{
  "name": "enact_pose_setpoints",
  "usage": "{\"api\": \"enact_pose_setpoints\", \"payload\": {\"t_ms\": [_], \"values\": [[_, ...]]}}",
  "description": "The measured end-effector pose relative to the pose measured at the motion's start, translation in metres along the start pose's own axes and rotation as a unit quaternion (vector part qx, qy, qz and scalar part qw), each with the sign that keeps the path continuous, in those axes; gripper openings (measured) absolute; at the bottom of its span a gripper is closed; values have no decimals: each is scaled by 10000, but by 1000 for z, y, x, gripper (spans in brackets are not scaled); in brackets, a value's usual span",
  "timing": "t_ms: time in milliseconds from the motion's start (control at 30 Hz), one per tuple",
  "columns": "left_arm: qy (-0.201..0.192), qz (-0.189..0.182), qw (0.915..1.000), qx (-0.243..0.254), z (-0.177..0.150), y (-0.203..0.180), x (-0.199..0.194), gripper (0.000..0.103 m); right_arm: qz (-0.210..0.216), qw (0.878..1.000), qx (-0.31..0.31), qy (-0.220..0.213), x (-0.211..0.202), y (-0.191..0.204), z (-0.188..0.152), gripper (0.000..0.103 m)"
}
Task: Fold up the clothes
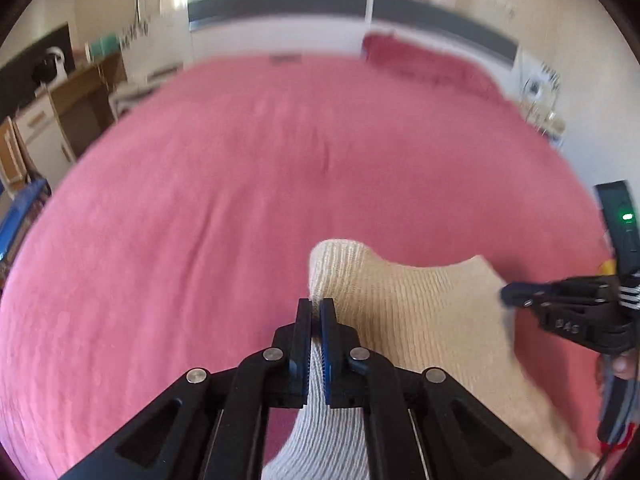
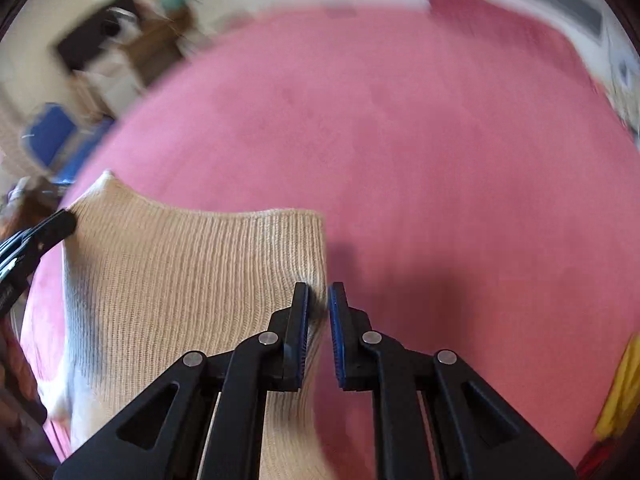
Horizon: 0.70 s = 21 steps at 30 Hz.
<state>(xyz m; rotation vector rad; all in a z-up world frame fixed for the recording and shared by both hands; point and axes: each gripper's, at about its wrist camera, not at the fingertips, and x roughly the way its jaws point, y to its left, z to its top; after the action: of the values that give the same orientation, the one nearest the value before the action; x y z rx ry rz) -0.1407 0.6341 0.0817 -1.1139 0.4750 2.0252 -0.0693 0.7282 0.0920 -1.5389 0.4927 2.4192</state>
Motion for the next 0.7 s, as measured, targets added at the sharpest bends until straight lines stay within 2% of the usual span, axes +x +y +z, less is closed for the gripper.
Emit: {"api": "enact_pose_setpoints", "payload": {"t_ms": [33,67,133,167,233,300,367,433,500,567,600,667,700], "values": [[409,-116,9991,47,-7,-1,20,6,-103,9998,128,67,7,-3,-9,15],[572,-61,9983,25,-15,3,30,7,-206,9994,256,135,15,-6,-18,15],[567,-322,9972,-374,-25,25,30,10,-99,9990,417,-130,2,-11,-34,16],[556,-561,9942,-727,-28,43,24,14,199,9984,444,-292,-11,-12,-42,16],[300,-917,9859,-1368,-35,80,2,13,1018,9928,407,-473,-36,-7,-59,18],[200,-1158,9794,-1644,-57,122,-33,13,1657,9853,245,-328,-51,7,-79,21],[278,-1158,9801,-1589,-72,146,-51,13,2024,9793,56,-11,-54,25,-100,24],[534,-1053,9839,-1338,-97,170,-64,13,2043,9780,-39,421,-40,31,-112,28],[765,-886,9868,-1119,-124,185,-80,14,1561,9848,85,756,-20,24,-121,28],[880,-769,9881,-1001,-151,199,-94,14,1091,9904,495,694,-12,10,-130,17],[898,-734,9886,-960,-161,207,-100,14,1032,9904,705,588,-17,5,-134,16],[934,-663,9895,-878,-182,224,-112,17,1368,9856,916,392,-44,10,-148,23],[952,-628,9899,-837,-192,232,-119,18,1611,9824,885,343,-58,20,-157,32]]}}
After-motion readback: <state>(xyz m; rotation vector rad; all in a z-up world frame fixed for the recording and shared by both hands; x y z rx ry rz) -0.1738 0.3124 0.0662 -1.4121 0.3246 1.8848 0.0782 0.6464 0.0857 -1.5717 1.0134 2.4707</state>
